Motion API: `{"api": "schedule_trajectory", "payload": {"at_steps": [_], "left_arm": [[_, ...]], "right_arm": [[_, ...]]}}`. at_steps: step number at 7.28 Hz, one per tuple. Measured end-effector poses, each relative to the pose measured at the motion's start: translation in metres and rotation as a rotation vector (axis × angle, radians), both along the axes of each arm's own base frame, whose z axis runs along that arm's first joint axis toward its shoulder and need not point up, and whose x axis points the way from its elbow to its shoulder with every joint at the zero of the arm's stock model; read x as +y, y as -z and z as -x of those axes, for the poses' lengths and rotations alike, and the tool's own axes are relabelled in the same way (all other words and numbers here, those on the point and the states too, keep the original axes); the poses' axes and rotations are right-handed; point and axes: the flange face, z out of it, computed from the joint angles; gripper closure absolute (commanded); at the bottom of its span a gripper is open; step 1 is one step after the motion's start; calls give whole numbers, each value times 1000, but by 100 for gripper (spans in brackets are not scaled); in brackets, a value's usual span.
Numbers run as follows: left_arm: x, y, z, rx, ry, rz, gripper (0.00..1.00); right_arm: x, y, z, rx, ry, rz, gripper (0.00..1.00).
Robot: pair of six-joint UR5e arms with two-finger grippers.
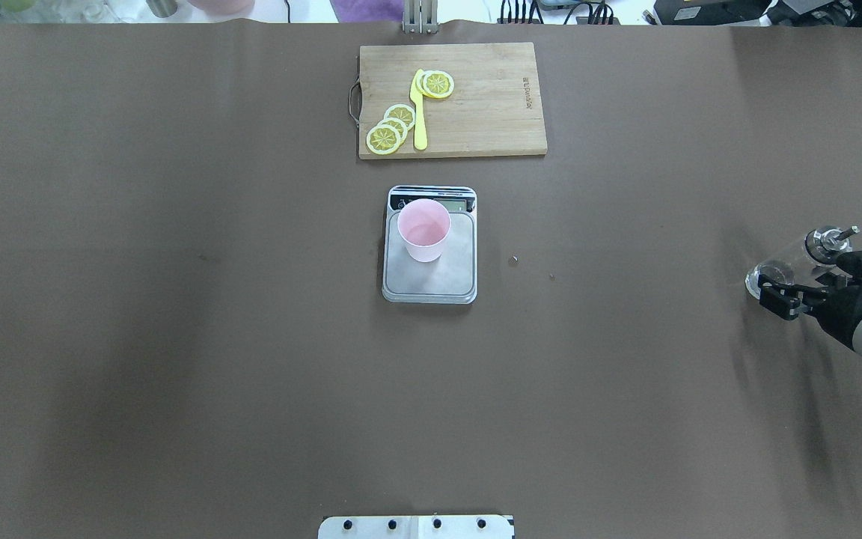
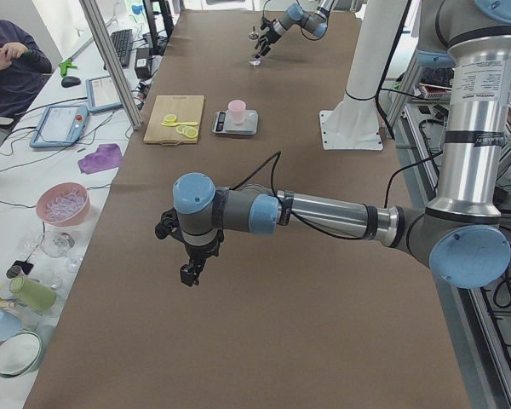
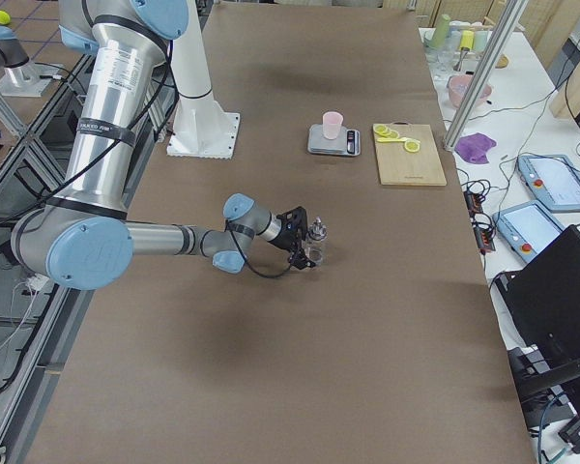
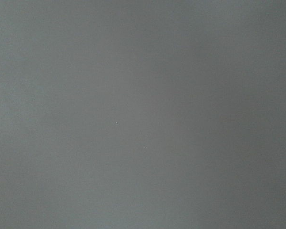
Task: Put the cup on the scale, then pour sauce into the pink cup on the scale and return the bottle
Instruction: 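Close the right gripper on the bottle and lift it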
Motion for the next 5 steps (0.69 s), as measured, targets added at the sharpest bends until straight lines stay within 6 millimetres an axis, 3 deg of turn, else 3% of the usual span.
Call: {"api": "schedule_trajectory", "payload": {"at_steps": [5], "left_arm": [[0, -1, 0, 0, 1, 3, 2]], "right_arm": [[-4, 4, 7, -1, 4, -14, 6]]}}
